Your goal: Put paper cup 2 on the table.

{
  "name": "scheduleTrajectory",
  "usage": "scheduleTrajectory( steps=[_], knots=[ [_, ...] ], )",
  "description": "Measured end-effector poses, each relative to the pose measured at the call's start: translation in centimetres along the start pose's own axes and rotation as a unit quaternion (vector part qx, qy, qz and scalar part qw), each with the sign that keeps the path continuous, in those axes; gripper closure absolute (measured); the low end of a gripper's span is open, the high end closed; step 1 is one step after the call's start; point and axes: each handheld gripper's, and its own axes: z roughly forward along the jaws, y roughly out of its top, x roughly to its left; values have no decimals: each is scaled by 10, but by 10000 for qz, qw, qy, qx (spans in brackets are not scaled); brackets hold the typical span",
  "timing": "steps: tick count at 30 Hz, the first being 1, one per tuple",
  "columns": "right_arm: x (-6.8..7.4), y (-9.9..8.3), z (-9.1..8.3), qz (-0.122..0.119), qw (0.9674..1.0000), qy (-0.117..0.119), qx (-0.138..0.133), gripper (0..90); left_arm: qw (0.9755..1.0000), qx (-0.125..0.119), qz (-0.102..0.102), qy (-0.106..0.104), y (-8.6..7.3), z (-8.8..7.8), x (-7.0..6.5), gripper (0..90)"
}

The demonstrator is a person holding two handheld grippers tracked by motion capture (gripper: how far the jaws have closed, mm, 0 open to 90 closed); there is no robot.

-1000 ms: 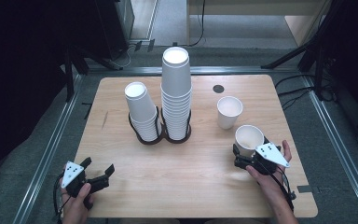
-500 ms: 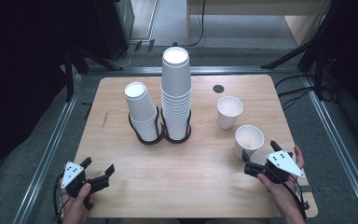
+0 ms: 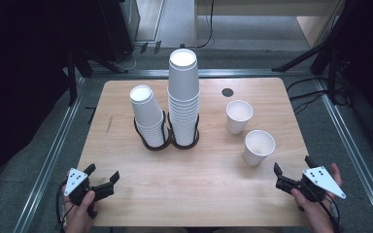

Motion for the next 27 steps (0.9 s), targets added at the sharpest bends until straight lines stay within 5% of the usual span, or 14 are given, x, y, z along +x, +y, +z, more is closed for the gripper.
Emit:
scheduleTrajectory(
  steps=[6,17,27],
  knots=[
    [-13,-11,-9,-132,9995,-248,117,0,10000,9,-10,49,0,0,1,15],
    [-37,-23,-22,43,9981,-567,227,0,10000,36,-17,66,-1,0,2,15],
    [-38,-26,-24,-72,9978,-611,249,0,10000,57,-10,60,-1,1,1,15]
  ],
)
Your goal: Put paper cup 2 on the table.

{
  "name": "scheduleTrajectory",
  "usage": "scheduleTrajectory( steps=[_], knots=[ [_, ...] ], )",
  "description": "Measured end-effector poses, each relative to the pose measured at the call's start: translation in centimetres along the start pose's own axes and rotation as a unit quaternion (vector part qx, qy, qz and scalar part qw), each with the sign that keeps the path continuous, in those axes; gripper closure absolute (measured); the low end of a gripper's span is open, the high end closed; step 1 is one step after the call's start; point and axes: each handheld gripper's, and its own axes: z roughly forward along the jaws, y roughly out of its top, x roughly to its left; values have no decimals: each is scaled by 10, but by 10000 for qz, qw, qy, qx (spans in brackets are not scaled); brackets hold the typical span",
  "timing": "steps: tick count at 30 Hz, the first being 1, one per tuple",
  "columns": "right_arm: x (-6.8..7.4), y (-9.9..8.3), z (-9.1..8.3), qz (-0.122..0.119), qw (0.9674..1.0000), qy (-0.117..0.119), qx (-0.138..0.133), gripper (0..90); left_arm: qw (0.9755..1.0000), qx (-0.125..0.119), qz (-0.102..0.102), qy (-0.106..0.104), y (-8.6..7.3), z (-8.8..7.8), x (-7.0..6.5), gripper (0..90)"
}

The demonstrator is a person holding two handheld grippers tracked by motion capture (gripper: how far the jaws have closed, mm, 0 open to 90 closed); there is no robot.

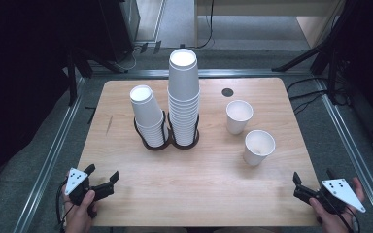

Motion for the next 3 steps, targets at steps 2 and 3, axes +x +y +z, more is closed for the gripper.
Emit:
scheduleTrajectory(
  steps=[2,3],
  knots=[
    [1,0,0,4,10000,14,9,0,10000,3,-5,2,0,0,0,15],
    [1,0,0,2,10000,13,0,0,10000,5,-4,2,0,0,0,15]
  ],
)
